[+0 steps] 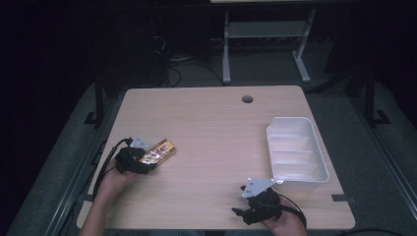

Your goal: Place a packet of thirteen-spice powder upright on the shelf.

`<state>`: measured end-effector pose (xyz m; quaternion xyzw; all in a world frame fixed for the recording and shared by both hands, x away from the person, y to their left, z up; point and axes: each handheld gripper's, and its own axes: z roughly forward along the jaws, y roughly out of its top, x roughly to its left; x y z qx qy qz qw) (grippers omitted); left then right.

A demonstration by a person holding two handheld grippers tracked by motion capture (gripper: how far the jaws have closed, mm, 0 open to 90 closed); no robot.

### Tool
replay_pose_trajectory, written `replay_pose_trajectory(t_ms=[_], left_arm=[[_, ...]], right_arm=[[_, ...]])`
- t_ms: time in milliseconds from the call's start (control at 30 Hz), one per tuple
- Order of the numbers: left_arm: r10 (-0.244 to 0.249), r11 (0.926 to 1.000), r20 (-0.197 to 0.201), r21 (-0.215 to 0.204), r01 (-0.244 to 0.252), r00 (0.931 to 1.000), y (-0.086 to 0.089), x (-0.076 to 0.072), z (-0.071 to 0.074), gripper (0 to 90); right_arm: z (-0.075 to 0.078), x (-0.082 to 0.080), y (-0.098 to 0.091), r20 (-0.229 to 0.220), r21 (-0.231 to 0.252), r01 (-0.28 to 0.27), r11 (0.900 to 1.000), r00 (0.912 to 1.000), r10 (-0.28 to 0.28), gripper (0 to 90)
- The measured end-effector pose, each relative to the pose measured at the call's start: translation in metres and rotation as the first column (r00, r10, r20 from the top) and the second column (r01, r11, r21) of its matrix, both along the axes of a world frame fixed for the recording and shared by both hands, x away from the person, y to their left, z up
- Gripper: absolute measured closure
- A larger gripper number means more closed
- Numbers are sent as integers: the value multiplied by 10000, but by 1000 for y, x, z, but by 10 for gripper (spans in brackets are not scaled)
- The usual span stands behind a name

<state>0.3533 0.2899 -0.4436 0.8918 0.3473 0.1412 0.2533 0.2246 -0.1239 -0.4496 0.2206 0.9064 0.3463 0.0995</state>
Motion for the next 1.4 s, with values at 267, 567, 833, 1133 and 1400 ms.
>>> replay_pose_trajectory(t_ms=[267,567,833,1133,1400], left_arm=[[-256,9984,386,-491,275,9989,-9,-8,10,325],[-907,9907,878,-938,989,9920,-33,-25,23,326],[-1515,9783,1208,-1233,1662,9810,-60,-38,37,326],[-1824,9661,1832,-1490,2106,9660,-77,-62,54,326],[-2195,9535,2117,-1600,2553,9524,-94,-80,54,326]], right_arm=[[2,-1,1,49,6,50,10000,10000,-50,280],[5,-1,1,31,299,417,9987,9991,-418,279],[27,5,0,155,1098,857,9902,9960,-879,231],[55,20,8,138,1768,894,9802,9955,-933,207],[36,23,17,-566,1668,1143,9794,9927,-1062,205]])
